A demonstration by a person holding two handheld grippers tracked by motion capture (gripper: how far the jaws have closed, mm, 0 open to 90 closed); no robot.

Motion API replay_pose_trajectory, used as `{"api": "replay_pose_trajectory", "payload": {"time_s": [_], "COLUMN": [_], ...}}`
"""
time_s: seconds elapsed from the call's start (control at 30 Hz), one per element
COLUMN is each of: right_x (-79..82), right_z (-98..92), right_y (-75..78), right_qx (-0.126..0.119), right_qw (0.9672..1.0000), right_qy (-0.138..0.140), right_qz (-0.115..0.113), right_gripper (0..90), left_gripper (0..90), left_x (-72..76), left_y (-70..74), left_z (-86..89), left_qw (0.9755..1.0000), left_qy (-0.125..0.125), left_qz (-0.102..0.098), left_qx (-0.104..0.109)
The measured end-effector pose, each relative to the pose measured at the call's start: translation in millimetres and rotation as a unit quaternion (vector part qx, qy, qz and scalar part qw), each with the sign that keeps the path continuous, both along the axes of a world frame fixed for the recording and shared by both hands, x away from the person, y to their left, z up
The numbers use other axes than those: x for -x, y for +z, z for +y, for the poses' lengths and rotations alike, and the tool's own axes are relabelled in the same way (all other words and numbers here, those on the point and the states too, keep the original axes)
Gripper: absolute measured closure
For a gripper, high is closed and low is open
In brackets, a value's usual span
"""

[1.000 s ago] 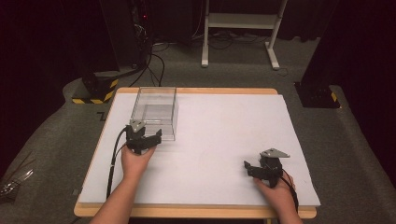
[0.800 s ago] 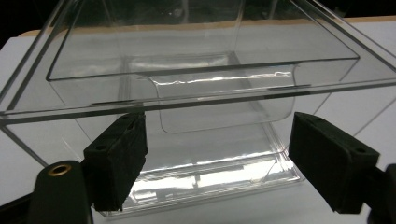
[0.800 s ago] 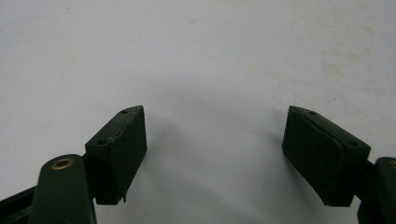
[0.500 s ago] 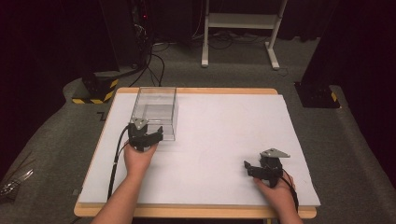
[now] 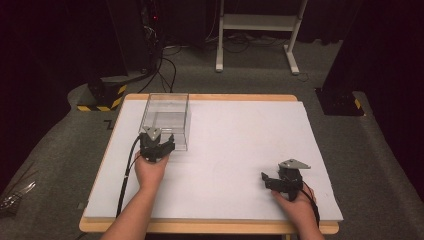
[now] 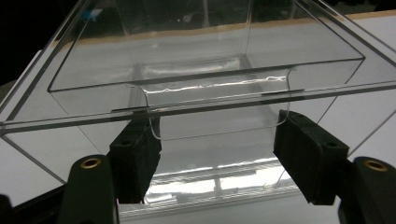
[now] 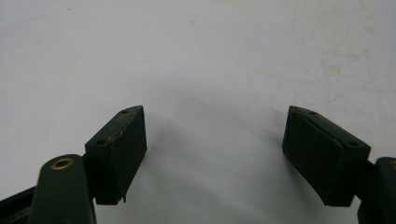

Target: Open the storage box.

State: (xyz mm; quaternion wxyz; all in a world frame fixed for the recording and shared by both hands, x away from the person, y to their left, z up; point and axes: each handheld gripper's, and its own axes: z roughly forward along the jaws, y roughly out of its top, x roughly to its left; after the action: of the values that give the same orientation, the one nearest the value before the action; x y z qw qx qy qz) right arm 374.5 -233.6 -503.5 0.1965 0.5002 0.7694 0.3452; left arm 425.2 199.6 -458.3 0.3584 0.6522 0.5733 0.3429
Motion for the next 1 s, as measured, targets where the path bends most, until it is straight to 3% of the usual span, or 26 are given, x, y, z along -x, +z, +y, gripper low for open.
{"api": "replay_pose_trajectory", "payload": {"time_s": [0.43, 1.0], "right_x": [0.0, 0.0], "right_z": [-0.1, -0.1], "right_y": [0.1, 0.1], "right_qx": [-0.001, -0.002], "right_qw": [1.0000, 1.0000], "right_qy": [0.000, 0.000], "right_qz": [0.000, 0.001], "right_gripper": [21.7, 21.7], "left_gripper": [33.2, 33.4], "left_x": [5.8, 27.6], "left_y": [2.0, 1.3], "left_z": [0.4, 1.1], "left_qw": [0.9999, 0.9999], "left_qy": [-0.006, -0.014], "left_qz": [0.008, 0.006], "left_qx": [-0.004, -0.004]}}
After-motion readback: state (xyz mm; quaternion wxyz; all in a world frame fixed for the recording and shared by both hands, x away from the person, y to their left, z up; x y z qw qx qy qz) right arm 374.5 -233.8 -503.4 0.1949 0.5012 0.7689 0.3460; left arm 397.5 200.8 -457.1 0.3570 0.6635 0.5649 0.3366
